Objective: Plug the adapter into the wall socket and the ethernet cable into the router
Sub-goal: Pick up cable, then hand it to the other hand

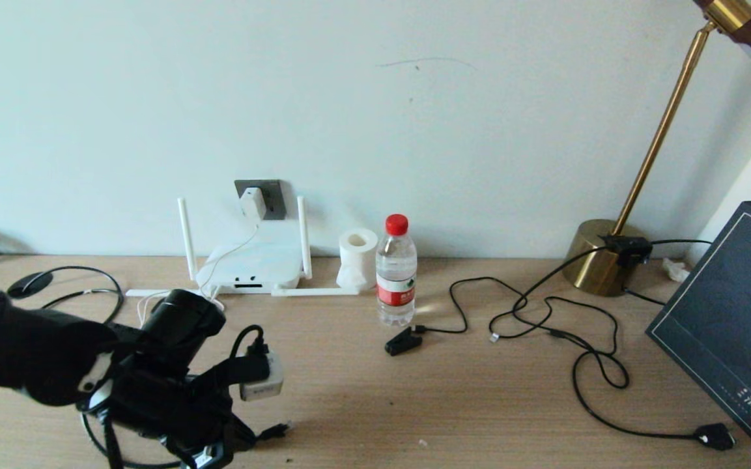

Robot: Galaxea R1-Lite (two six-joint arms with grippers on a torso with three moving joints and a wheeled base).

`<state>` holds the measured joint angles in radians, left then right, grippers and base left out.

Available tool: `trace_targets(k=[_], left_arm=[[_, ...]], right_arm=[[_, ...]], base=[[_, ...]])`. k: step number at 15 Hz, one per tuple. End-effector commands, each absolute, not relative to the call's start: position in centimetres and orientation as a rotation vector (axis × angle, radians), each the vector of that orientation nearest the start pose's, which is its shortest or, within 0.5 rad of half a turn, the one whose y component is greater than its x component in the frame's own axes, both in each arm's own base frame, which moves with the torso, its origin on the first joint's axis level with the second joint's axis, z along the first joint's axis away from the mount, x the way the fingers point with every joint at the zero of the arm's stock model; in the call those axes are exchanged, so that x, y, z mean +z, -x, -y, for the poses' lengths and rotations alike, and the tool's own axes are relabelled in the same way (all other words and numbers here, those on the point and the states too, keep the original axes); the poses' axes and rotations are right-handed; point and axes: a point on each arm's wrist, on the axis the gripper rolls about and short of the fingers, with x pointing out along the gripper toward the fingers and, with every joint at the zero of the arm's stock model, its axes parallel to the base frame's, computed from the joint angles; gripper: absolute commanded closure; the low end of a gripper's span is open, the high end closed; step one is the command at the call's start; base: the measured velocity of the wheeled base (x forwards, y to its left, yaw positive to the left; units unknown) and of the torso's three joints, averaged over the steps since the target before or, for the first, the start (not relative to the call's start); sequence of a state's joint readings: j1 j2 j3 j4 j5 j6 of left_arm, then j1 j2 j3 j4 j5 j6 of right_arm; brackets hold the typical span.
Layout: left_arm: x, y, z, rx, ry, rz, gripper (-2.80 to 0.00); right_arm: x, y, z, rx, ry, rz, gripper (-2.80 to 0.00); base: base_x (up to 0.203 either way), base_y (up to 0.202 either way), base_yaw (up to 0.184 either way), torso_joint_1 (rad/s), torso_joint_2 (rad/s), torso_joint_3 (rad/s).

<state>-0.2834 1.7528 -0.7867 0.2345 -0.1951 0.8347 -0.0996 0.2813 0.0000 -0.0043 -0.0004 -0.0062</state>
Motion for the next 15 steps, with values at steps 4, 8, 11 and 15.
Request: trace_targets(k=[4,8,11,15], left_arm=[[15.6,-20.7,6.7,-0.865,-0.779,-0.708,0.0],[21.0,-17.3,6.5,-0.814,-0.813,-0.449,0.0],[21.6,-15.3,5.6,-0.783,-0.795,-0.4,0.0],[20.9,-12.9,4.9,-0.789,-0.792,-0.391,0.0]], right_arm=[[7.9,0.1,0.0,-0.098,-0.008,-0.278,0.0],[7.9,0.1,0.0,-0.098,-0.008,-0.278,0.0],[7.9,0.1,0.0,-0.098,-0.008,-0.278,0.0],[7.9,0.1,0.0,-0.098,-0.008,-0.278,0.0]], base=[[0.0,0.0,0.0,0.0,0.0,0.0],[0.0,0.0,0.0,0.0,0.0,0.0],[0.0,0.0,0.0,0.0,0.0,0.0],[0.0,0.0,0.0,0.0,0.0,0.0]])
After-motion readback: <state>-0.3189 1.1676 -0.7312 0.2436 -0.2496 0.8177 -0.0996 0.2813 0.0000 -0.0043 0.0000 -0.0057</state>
